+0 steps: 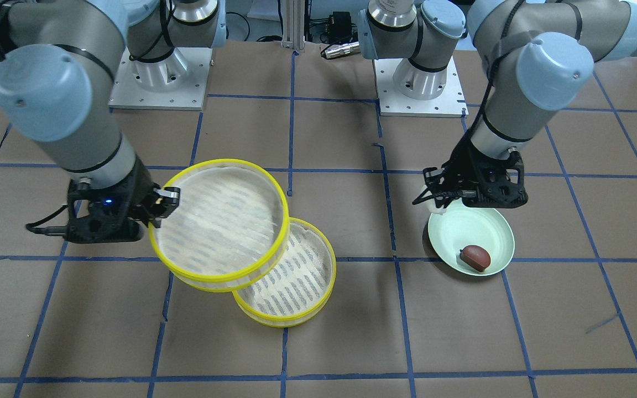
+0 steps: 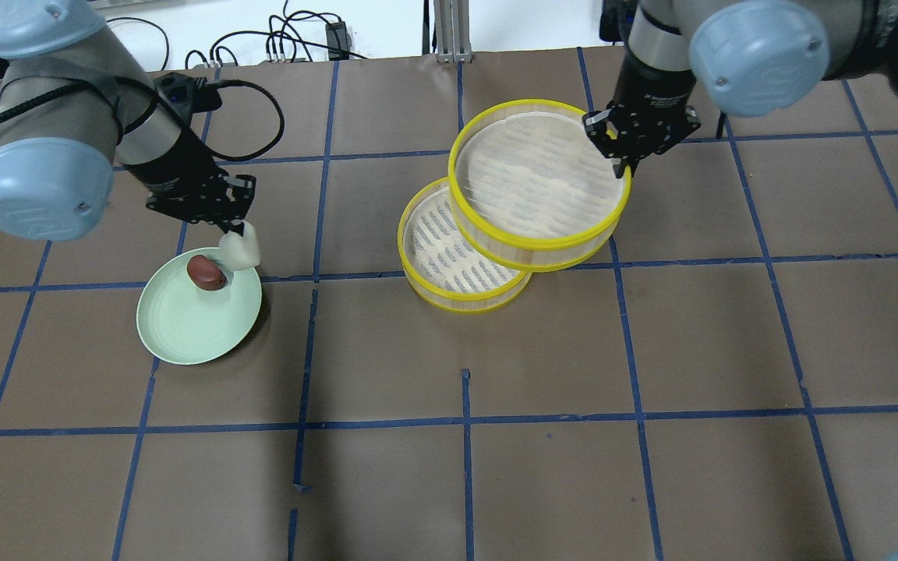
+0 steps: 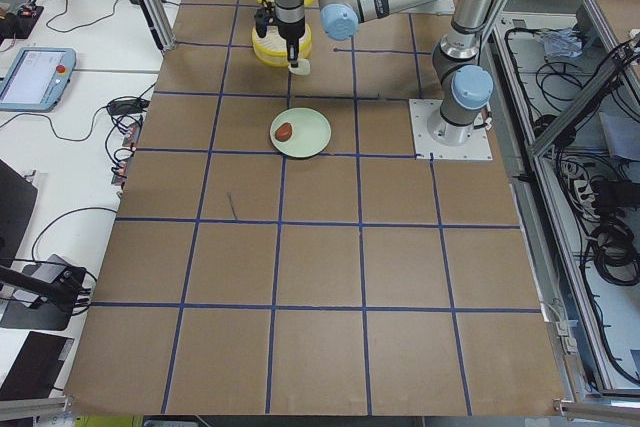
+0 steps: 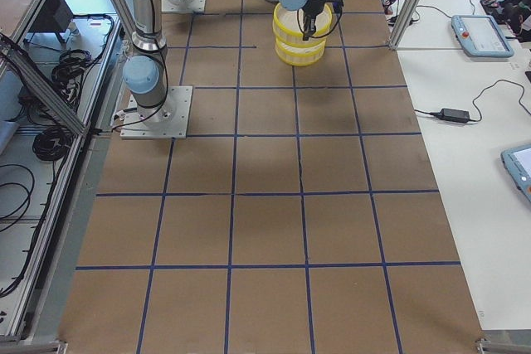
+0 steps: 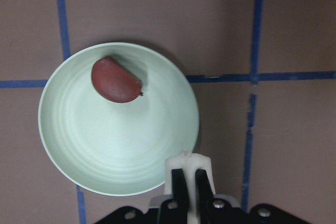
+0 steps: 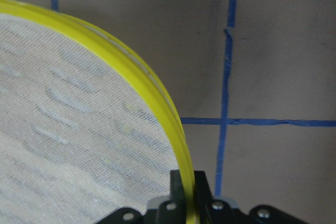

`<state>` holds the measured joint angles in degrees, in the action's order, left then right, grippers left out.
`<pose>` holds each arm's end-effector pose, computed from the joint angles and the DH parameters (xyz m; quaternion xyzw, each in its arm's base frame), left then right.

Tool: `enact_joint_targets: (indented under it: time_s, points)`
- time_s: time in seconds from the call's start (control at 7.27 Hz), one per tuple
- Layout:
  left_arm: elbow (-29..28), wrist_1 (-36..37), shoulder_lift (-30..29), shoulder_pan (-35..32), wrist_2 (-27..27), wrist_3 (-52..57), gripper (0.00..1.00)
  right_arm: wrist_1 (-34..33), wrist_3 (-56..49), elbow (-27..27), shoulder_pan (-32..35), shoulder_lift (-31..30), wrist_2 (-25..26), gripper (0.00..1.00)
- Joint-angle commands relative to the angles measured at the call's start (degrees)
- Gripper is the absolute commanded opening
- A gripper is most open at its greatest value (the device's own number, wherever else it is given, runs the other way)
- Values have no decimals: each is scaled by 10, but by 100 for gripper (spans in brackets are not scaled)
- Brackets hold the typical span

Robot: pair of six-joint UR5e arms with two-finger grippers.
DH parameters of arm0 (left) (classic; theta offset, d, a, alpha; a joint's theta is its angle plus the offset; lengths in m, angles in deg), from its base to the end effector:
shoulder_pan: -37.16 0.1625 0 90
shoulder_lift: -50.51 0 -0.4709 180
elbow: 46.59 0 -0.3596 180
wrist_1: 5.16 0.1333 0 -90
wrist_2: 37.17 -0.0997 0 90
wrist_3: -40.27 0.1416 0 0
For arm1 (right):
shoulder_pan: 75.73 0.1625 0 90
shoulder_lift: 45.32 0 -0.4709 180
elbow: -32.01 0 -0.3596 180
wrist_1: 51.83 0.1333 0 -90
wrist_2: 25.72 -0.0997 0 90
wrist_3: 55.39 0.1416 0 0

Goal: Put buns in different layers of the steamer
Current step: 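Lift the top tier off and set it aside while left lifts the bun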

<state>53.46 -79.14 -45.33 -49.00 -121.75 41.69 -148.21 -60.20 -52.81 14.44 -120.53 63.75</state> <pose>-0.1133 -0.5025 0.3918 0.0210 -0.9987 0.0033 0.0472 0.1363 -0.5659 0.4108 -0.0433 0.9987 0.0280 0.0058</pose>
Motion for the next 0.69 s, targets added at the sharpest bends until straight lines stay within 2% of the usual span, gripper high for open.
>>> enact_joint_targets:
  time_s: [0.0, 0.28, 0.41, 0.55]
  points:
    - [-14, 119, -62, -78, 77, -131, 0, 2, -185, 4, -66, 1, 26, 5]
    - [-15, 284, -163, -158, 77, -235, 1, -19, -205, -3, -76, 11, 30, 5]
    - [-15, 327, -193, -169, 79, -260, 1, -20, -204, -9, -76, 13, 31, 5]
    - [-13, 330, -202, -183, 77, -285, 18, -20, -202, -10, -76, 12, 31, 5]
